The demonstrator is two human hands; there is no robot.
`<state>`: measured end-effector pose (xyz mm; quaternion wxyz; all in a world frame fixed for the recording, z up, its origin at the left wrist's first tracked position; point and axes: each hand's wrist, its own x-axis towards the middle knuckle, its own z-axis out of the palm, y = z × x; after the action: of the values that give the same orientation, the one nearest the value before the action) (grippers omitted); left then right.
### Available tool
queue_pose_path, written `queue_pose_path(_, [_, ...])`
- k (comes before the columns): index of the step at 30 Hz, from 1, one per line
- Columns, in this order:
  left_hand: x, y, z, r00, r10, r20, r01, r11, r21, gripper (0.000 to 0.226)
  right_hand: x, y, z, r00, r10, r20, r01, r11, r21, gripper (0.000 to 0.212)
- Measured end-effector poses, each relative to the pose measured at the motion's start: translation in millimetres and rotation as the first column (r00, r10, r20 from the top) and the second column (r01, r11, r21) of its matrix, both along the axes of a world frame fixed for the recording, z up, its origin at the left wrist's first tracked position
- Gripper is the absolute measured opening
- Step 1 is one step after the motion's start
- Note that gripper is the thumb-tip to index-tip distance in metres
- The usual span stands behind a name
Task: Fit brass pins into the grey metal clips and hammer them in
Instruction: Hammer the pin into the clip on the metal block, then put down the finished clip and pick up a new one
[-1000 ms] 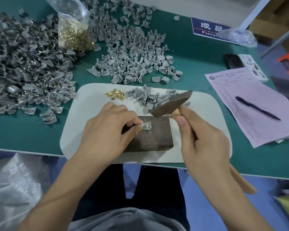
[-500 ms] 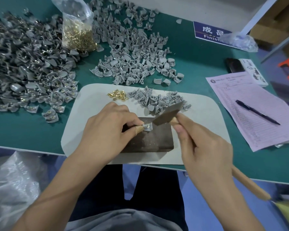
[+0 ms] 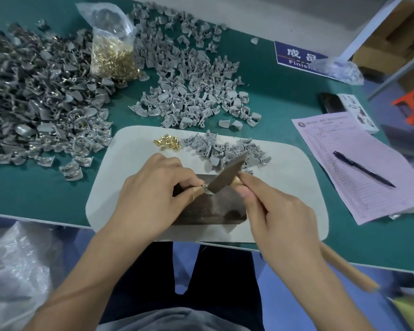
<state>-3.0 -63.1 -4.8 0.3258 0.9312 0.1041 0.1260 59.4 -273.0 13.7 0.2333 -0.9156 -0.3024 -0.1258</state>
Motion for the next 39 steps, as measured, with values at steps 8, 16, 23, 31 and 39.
queue_pose_path(8, [1.2, 2.2, -0.3, 1.000, -0.003, -0.014, 0.004, 1.000, 0.018, 0.007, -2.2, -0.9, -5.1, 0.996, 0.072, 0.046, -0.075, 0.995, 0.069, 0.030])
queue_pose_path(16, [0.6, 0.1, 0.2, 1.000, 0.008, -0.012, -0.008, 1.000, 0.022, 0.007, 4.5, -5.8, 0.6, 0.999, 0.016, -0.048, -0.013, 0.998, 0.056, 0.034])
queue_pose_path(23, [0.1, -0.5, -3.2, 1.000, 0.018, -0.001, -0.018, 1.000, 0.021, 0.006, 12.5, -34.1, -12.0, 0.961, -0.276, -0.031, 0.276, 0.961, 0.003, 0.026])
queue_pose_path(31, [1.7, 1.5, -6.5, 1.000, -0.001, 0.000, 0.001, 1.000, 0.011, 0.006, 7.6, -47.2, -41.0, 0.905, -0.426, -0.003, 0.420, 0.893, -0.161, 0.031])
queue_pose_path(39, [-7.7, -2.5, -14.9, 0.983, 0.070, 0.168, -0.050, 0.992, -0.117, 0.011, 3.2, 45.7, -17.4, 0.983, 0.145, -0.114, -0.114, 0.963, 0.246, 0.011])
